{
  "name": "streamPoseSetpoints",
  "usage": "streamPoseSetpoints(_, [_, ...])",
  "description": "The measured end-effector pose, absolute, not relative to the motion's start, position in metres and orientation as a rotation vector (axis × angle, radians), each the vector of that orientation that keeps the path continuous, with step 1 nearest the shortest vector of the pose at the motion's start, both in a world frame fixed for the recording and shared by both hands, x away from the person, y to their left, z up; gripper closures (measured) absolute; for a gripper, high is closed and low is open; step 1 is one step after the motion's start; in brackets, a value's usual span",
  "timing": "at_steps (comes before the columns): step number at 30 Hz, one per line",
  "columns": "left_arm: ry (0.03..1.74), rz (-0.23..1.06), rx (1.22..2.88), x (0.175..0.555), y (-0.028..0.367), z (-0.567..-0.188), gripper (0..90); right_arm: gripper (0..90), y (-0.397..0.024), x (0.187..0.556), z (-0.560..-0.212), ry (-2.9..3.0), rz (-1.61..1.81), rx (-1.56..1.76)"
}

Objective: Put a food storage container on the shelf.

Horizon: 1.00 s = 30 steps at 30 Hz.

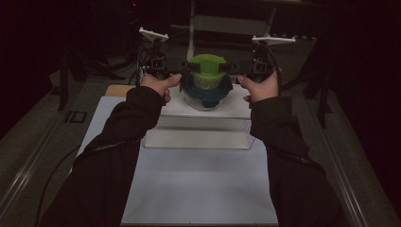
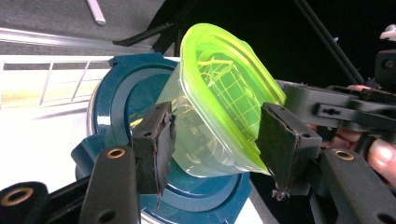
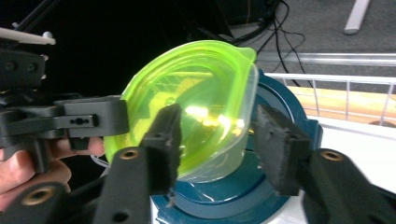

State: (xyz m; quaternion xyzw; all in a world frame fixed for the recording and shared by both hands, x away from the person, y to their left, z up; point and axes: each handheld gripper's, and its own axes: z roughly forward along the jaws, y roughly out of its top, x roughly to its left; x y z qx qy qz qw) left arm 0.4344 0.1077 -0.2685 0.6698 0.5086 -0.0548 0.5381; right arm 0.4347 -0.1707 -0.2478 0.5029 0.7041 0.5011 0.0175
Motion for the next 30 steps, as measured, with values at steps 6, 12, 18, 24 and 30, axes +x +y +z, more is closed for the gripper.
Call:
streamPoseSetpoints(6, [1.207,-0.143,1.563,0.433,0.11,-0.266,34.6,35.9,-0.172,0.432,-0.245,2.19,1.588,1.519])
streamPoseSetpoints(12, [1.123,-0.127,1.565,0.423,0.115,-0.258,21.8,26.8,-0.174,0.426,-0.242,2.204,1.623,1.46])
streamPoseSetpoints(18, [1.018,-0.066,1.604,0.404,0.117,-0.256,10.2,23.7,-0.176,0.416,-0.241,2.221,1.628,1.401])
streamPoseSetpoints(24, [0.957,0.0,1.639,0.385,0.118,-0.26,3.3,23.7,-0.177,0.405,-0.244,2.246,1.64,1.371])
streamPoseSetpoints(30, [0.914,0.051,1.667,0.366,0.12,-0.27,3.4,23.5,-0.181,0.391,-0.252,2.263,1.676,1.34])
